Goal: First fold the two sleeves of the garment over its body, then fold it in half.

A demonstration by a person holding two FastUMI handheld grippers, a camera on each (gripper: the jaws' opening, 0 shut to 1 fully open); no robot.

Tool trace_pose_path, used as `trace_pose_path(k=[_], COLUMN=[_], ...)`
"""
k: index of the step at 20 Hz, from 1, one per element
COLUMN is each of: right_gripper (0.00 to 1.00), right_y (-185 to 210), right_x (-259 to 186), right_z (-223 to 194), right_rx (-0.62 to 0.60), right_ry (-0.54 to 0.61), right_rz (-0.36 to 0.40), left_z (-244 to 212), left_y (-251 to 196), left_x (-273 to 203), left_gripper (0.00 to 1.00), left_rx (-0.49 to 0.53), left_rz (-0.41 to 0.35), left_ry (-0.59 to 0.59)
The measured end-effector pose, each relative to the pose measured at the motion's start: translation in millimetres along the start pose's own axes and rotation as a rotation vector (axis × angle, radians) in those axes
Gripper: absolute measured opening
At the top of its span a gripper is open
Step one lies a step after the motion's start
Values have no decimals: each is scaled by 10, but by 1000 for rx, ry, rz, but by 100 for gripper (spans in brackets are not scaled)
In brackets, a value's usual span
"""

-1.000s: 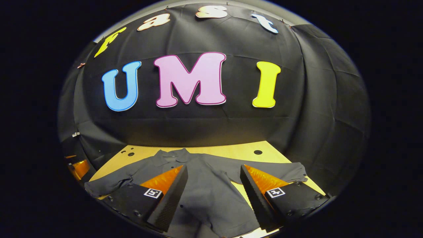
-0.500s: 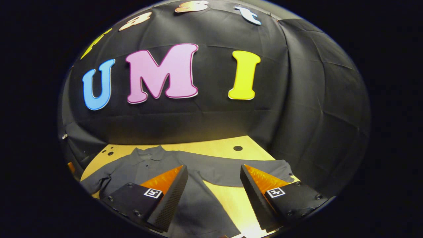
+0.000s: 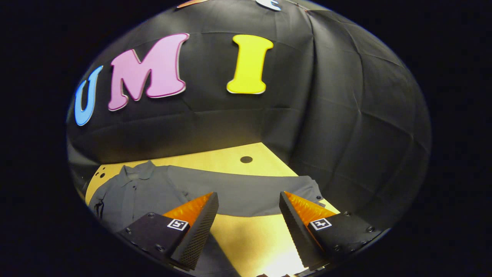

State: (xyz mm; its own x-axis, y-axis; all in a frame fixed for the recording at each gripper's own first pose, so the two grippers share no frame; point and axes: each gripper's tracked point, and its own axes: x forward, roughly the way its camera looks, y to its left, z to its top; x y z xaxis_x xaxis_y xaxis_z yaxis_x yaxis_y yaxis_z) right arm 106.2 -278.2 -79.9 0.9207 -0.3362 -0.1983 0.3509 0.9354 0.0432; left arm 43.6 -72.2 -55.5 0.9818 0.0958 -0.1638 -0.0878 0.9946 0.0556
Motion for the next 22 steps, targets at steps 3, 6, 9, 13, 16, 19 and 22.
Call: trace_pose_path(k=[3,6,9,13,16,19,22], right_gripper=[98,98,98,99,98,98,99], right_y=[-411,-793,-1087,-1378,-1612,-1710,-1733], right_x=[328,626,934,1333,1630,1777,1838], right_z=[-28,-82,-207,-477,-678,-872,-988], right_rx=[15,65,103,144,212,243,263], right_ry=[9,47,94,183,241,287,329], right_rz=[-75,-147,-203,-272,-301,-319,-322], left_z=[-10,-38,-28,-82,-110,-82,-106], left_y=[-90,-224,-356,-525,-683,-787,-864], left_x=[107,205,293,396,432,472,519], left_gripper=[96,96,96,96,96,96,96], left_rx=[1,11,28,13,10,41,47], left_rz=[7,1,-4,-31,-65,-89,-106], left_ry=[17,36,45,78,97,93,106])
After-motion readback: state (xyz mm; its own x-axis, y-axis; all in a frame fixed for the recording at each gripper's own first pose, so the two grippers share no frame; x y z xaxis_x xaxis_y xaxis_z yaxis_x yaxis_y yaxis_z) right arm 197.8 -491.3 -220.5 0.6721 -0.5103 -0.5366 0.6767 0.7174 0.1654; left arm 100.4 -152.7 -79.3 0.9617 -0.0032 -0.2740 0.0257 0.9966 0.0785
